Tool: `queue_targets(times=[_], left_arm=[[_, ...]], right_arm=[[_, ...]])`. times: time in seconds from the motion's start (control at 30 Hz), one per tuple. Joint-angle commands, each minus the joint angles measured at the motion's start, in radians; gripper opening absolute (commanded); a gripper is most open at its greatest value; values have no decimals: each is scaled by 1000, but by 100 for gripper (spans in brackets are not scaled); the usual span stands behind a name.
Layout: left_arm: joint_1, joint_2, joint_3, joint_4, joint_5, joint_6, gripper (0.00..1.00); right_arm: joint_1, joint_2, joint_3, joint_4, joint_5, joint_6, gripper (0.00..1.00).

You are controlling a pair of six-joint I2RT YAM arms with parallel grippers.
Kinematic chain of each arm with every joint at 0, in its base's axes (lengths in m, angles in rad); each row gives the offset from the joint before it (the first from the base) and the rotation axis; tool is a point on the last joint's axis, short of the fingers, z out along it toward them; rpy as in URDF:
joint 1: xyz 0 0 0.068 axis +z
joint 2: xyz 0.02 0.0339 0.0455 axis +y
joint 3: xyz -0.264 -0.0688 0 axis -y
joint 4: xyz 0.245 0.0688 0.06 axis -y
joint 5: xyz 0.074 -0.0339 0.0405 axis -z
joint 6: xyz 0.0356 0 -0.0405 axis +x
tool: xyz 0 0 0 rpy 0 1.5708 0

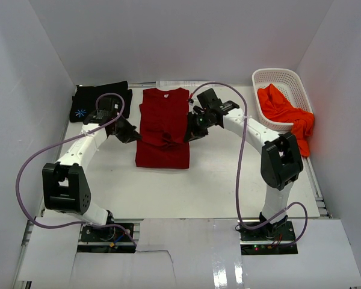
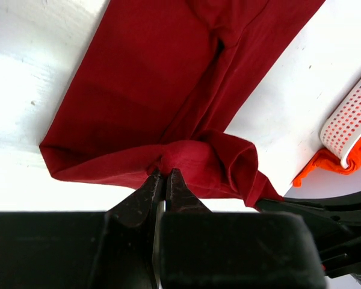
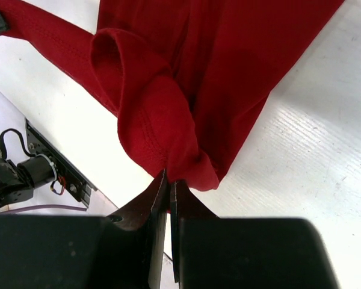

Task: Fold and stack the t-shirts
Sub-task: Fold the folded rectangular tshirt in 1/3 of the way

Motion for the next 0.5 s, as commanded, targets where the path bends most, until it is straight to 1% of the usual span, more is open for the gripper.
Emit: queue_targets(times=[0.0, 0.47], left_arm=[[21, 5, 55, 26, -12, 9, 0], [36, 119, 179, 39, -21, 15, 0]], right_arm=[[-15, 19, 88, -42, -13, -34, 8], [-46, 134, 278, -106, -18, -68, 8]])
